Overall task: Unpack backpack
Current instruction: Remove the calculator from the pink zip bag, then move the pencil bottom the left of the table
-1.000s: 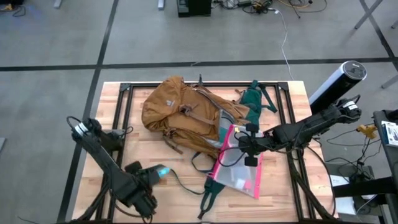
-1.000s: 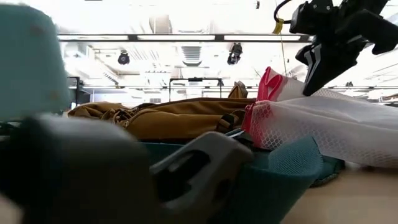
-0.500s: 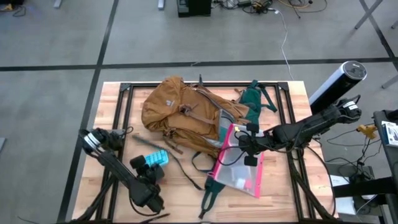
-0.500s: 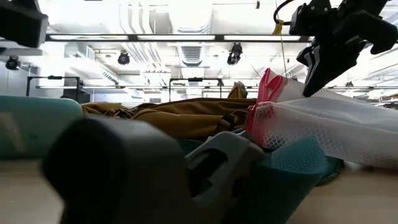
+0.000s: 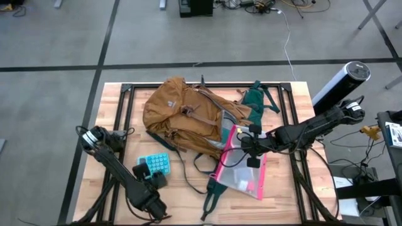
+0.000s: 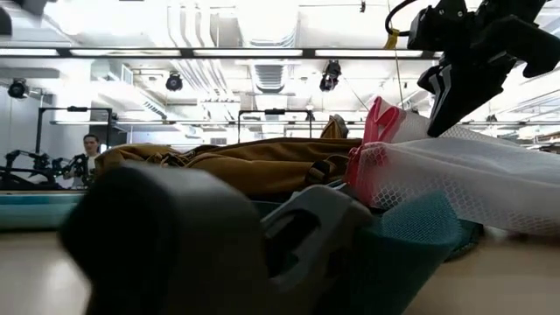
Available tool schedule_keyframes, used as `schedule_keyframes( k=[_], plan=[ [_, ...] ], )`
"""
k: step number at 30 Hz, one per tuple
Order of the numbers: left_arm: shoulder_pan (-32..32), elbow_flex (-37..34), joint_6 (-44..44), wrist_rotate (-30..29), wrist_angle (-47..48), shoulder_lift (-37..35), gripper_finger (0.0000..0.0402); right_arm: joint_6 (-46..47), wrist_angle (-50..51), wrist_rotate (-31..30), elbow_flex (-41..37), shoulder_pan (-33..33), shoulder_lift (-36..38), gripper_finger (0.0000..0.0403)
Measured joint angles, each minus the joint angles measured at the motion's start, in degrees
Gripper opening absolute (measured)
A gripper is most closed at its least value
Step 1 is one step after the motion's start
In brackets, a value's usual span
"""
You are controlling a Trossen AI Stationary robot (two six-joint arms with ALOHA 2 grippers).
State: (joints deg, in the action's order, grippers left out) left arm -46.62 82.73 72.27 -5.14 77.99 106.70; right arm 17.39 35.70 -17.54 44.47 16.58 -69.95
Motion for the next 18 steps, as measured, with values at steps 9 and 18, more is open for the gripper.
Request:
schedule_keyframes(
  k=[9,18],
  plan=[
    [-3.1,5.7,12.1,7.0,-25.1,1.8,0.0271,0.0,-1.1,-0.2,0.0,0.0,0.0,0.0],
    [-7.6,5.6,19.6,7.8,-33.5,6.5,0.024,-0.5,-2.5,-0.5,0.0,0.0,0.0,0.0]
  ],
)
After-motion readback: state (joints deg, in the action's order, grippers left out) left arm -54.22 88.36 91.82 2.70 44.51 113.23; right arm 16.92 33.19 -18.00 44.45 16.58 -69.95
